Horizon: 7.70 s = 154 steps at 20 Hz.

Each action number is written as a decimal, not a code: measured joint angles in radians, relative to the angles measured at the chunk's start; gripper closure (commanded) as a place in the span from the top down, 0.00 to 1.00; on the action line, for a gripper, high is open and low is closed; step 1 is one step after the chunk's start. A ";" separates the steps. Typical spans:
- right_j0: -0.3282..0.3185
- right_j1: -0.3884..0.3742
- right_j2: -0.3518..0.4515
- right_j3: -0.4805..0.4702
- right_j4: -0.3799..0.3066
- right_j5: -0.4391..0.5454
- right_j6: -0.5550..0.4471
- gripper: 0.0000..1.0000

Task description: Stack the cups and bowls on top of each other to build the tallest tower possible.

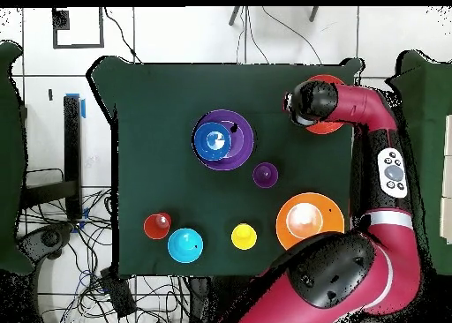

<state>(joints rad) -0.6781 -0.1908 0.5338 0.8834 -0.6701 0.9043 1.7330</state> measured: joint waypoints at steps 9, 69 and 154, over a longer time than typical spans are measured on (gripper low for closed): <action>-0.028 -0.066 -0.001 0.092 0.070 0.000 0.000 0.00; 0.138 -0.708 -0.044 0.845 0.625 -0.210 0.086 0.00; 0.692 -0.455 -0.777 0.753 0.611 -0.441 0.282 0.00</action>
<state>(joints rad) 0.0139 -0.6463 -0.2429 1.6369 -0.0587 0.4637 2.0150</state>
